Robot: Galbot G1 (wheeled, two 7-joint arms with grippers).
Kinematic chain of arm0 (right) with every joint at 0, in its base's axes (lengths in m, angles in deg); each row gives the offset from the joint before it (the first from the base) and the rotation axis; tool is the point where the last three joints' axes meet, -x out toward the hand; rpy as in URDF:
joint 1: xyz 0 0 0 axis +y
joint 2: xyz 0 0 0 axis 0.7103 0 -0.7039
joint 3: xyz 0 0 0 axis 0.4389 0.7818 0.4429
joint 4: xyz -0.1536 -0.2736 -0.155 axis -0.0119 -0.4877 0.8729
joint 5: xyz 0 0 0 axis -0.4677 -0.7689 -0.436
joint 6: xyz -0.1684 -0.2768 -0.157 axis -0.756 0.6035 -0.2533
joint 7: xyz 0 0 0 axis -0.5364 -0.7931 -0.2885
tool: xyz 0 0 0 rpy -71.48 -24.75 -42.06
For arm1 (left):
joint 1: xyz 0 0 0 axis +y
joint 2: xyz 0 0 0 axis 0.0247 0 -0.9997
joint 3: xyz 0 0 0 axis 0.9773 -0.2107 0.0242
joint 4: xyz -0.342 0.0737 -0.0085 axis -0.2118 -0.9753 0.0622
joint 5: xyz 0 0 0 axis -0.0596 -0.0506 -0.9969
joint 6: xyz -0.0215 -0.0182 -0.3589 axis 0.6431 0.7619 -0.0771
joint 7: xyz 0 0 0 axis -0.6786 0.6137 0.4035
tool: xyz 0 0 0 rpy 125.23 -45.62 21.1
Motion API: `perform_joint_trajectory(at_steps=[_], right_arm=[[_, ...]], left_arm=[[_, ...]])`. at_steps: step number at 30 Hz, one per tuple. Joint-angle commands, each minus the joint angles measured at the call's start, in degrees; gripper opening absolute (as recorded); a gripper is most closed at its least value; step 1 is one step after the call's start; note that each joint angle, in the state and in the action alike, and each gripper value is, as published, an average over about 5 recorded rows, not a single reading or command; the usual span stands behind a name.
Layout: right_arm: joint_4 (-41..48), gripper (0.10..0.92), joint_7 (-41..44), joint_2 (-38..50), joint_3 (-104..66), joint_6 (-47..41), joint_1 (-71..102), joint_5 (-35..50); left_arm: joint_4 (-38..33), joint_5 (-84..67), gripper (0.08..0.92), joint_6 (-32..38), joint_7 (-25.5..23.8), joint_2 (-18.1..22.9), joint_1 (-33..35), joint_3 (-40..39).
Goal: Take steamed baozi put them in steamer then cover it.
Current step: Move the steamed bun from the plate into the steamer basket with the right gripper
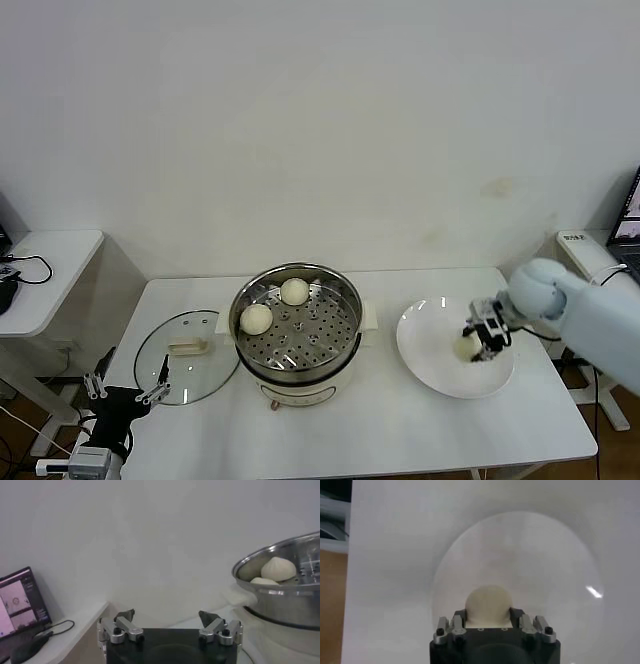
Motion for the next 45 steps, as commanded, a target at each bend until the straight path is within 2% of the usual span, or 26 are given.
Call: perform_joint_trajectory(at_steps=[1,5,11,22,34,45], right_arm=[[-1.1,0.551,0.5,-1.8,6.7,-0.3,-20.8,8.3],[-1.1,0.551,0.0,-7.2,13.0,-0.9,-31.2,12.0],[-1.9,0.559,-2.2,-17.3,17.5,-2.0,-37.8,16.5],[-2.7,0.560,-8.3,-30.9,19.1,-1.0,-30.1,19.7],[-1.6,0.560,-10.8,-40.0,24.6,8.1,-24.8,12.8],[-3.1,0.560,-9.5,-39.9,28.1,16.5,-25.2,5.2]], left_arm=[[-0.6,-0.1,0.823,0.0,0.0,-0.2,0.2,0.0],[-0.8,-0.2,0.823,0.0,0.0,-0.3,0.1,0.0],[-0.9,-0.3,0.823,0.0,0.1,0.0,0.0,-0.2],[-1.2,-0.4,0.823,0.2,0.2,0.0,1.1,2.0],[-2.0,-0.6,0.823,0.0,0.0,0.0,1.1,3.6],[-2.6,-1.1,0.823,0.0,0.1,0.7,1.2,3.9]])
